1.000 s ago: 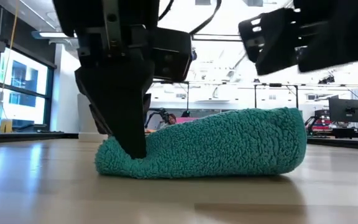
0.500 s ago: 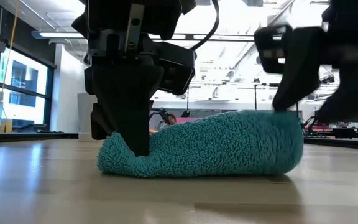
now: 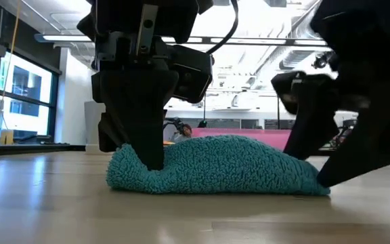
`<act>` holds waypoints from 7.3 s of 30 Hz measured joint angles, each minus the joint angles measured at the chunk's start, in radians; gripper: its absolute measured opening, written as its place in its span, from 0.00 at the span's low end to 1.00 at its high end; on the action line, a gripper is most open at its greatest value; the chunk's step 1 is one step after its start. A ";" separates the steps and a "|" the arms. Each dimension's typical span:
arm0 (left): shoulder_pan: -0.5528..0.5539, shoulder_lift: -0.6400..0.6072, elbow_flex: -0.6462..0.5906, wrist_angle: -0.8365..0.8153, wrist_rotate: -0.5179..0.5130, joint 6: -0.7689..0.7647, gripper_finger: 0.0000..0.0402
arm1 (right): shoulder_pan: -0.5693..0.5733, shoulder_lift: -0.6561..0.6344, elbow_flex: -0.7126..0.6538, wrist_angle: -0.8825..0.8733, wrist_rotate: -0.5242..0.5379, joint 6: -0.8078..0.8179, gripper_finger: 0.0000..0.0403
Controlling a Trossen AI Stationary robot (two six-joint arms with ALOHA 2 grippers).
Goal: Roll microfiber towels into tight, uniform cylinder then place into a basket
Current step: Put the blue microfiber cloth into the pink bin
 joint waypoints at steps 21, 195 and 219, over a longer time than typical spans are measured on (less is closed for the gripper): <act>-0.006 0.004 -0.001 0.094 0.047 -0.042 0.08 | -0.034 0.008 0.002 -0.033 0.037 0.188 0.60; 0.021 0.098 -0.001 0.401 -0.078 -0.131 0.34 | -0.031 0.048 0.002 0.086 0.055 -0.051 0.54; 0.034 0.084 -0.001 0.438 -0.052 0.028 0.34 | -0.058 0.043 0.003 -0.043 -0.026 0.118 0.03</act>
